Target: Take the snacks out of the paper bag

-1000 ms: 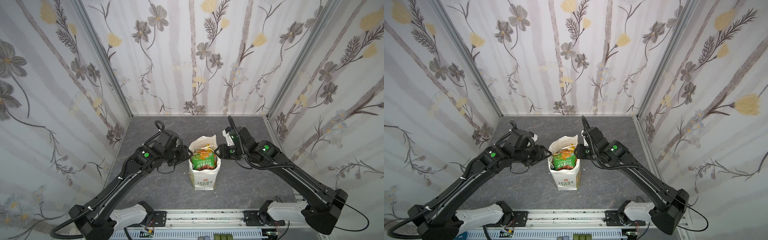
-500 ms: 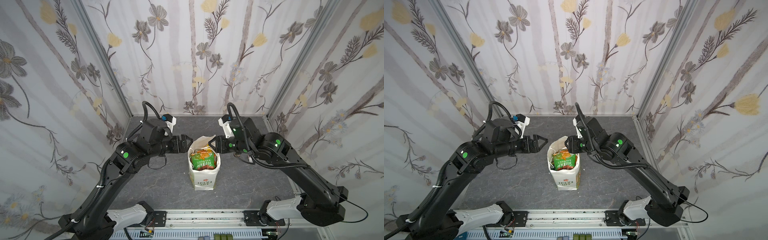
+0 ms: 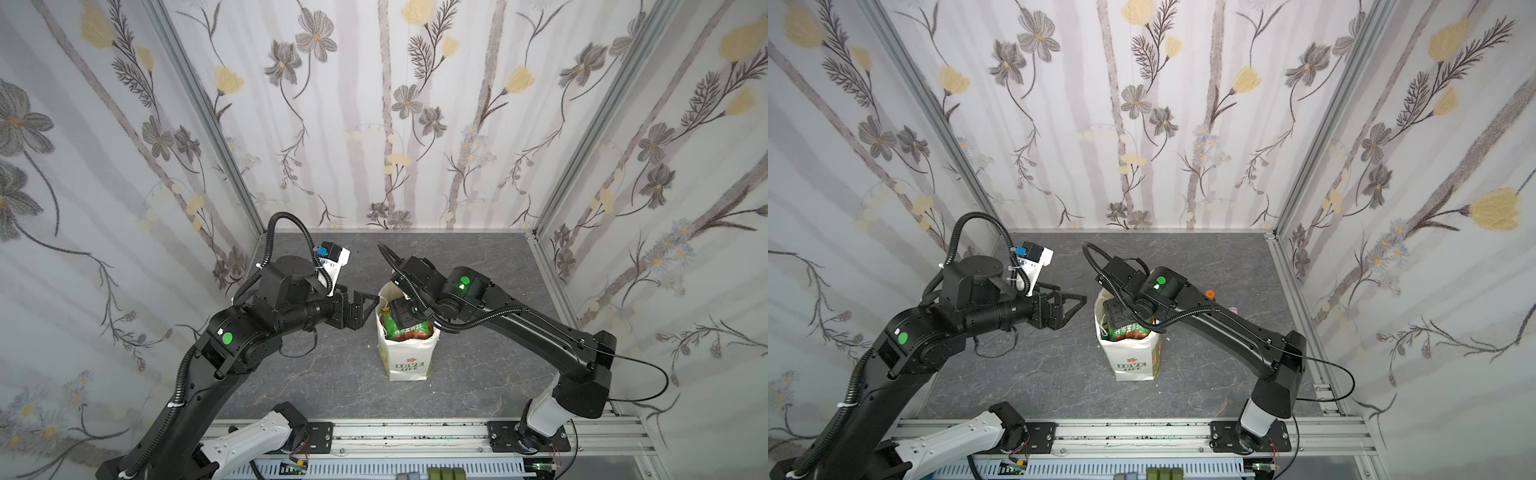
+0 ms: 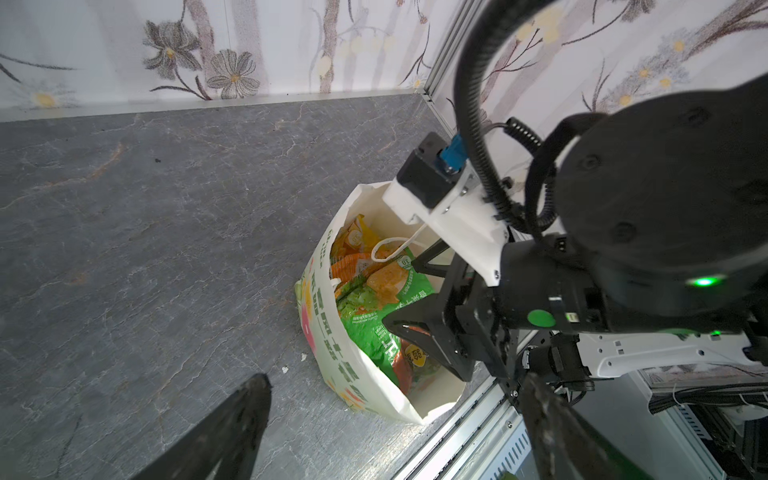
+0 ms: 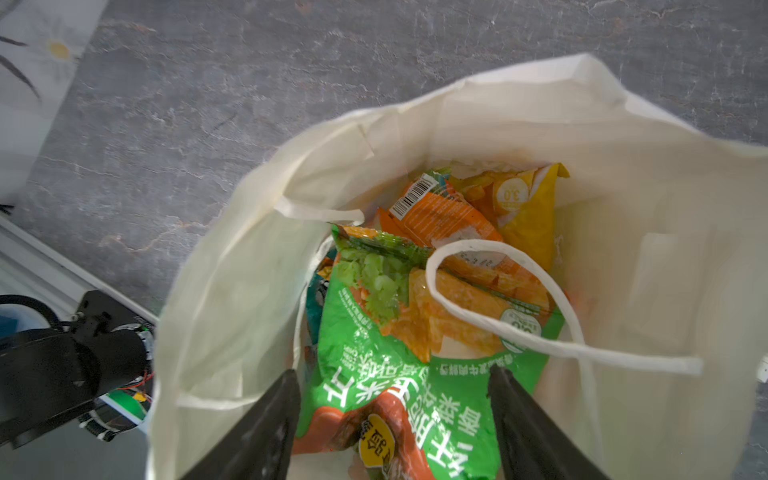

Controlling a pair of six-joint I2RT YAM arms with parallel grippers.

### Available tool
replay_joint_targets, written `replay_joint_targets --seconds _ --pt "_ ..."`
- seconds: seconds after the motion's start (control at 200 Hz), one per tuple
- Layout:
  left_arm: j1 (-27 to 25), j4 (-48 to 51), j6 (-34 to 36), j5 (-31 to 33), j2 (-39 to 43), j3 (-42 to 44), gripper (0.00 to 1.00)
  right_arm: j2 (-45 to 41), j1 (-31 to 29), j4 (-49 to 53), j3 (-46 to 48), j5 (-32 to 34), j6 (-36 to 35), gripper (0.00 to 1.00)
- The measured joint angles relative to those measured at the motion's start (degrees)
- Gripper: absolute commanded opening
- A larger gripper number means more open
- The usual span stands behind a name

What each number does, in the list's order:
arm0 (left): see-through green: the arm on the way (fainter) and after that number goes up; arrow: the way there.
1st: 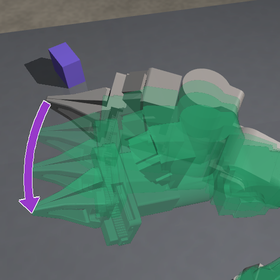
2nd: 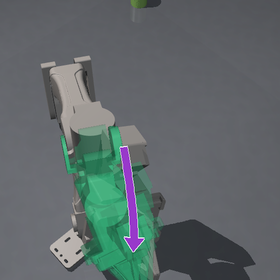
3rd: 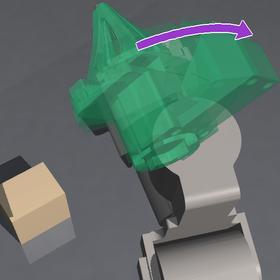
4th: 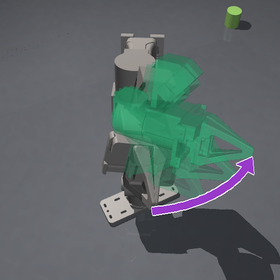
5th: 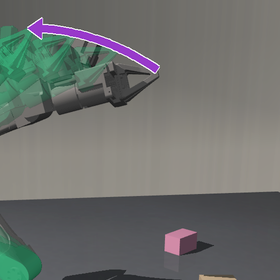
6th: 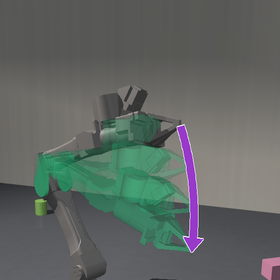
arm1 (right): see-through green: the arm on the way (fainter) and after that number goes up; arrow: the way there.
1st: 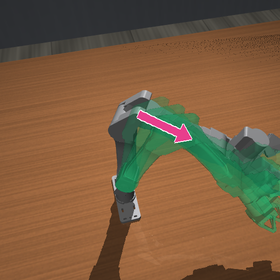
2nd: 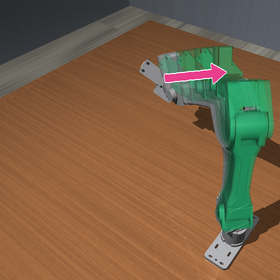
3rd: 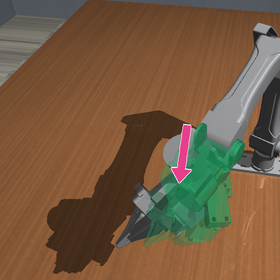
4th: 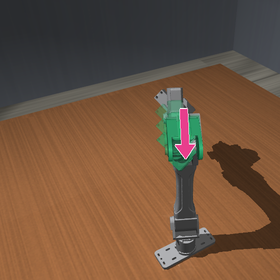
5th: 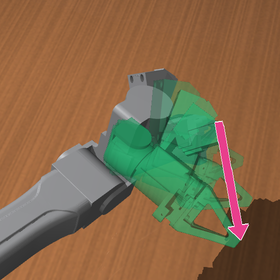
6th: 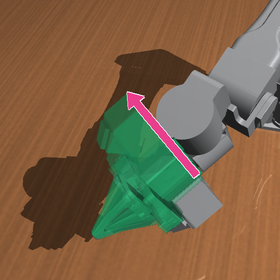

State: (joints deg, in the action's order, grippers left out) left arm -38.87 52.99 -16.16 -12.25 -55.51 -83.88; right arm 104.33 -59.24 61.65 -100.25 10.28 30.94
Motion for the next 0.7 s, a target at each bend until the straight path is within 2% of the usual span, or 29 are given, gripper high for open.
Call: replay_joint_targets --seconds 0.18,0.29,0.505,0.699 --pt "0.0 0.4 1.1 0.0 3.0 1.9 0.96 1.1 -0.1 -0.5 4.2 0.6 0.1 0.78" --pt "0.0 0.4 1.8 0.2 3.8 2.6 0.98 2.1 -0.1 -1.2 4.9 0.8 1.2 0.73" --pt "0.0 0.2 2.4 0.5 5.0 3.0 1.0 4.0 -0.2 -3.3 5.1 3.1 3.1 0.47" --pt "0.0 -0.3 1.0 2.0 6.8 3.9 1.0 4.4 -0.2 -4.4 5.3 3.6 3.5 0.17"
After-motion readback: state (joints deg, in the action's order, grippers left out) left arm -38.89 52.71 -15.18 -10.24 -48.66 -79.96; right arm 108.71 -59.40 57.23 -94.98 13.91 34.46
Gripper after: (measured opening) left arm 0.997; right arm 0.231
